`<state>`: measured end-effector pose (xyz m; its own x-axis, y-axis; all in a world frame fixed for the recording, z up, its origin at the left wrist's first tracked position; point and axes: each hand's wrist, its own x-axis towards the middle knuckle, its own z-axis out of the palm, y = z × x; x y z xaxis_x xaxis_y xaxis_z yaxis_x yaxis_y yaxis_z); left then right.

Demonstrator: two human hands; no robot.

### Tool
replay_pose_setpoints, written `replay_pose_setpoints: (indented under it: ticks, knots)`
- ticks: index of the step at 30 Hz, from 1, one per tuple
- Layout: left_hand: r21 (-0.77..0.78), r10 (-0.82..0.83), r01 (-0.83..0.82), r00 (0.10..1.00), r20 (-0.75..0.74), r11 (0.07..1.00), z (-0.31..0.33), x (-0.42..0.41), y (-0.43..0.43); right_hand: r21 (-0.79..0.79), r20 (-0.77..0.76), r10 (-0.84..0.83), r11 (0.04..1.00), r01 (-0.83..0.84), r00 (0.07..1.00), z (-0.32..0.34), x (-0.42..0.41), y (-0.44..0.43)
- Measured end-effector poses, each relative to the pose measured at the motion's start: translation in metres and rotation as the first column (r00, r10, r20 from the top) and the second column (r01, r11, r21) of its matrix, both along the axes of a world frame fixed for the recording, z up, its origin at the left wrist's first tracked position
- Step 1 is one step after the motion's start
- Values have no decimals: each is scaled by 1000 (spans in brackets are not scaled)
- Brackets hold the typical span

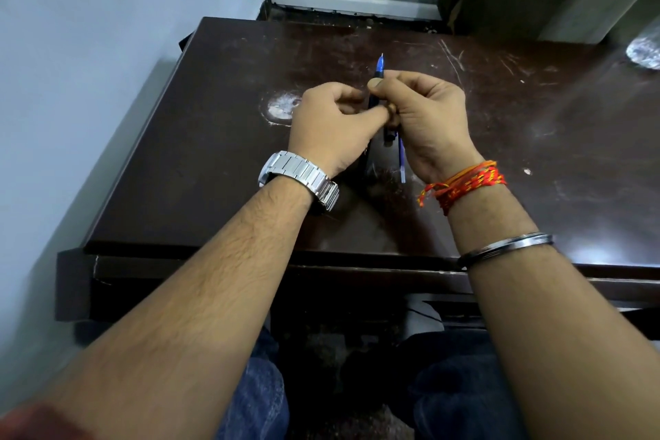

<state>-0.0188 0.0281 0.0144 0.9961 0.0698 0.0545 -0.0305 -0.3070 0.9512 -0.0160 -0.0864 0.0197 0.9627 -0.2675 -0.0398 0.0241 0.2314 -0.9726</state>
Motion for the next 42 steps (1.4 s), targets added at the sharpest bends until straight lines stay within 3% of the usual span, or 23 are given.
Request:
replay_pose_setpoints:
  ticks: [7, 24, 30, 42]
  knots:
    - [-5, -64, 64, 998, 11, 998, -1, 0, 0, -31, -52, -1, 1000, 0, 999, 1, 0, 1]
    - [-2, -9, 9, 999, 47, 1000, -4, 1, 0, -68, 1, -54, 996, 54, 999, -3, 0, 3]
    - [68, -90, 90, 996, 10, 994, -6, 2, 0, -117, 25, -13, 993, 16, 1000, -5, -1, 2]
    - [166, -39, 26, 996, 80, 986, -4, 0, 1, -119, 17, -22, 993, 24, 1000, -4, -2, 0]
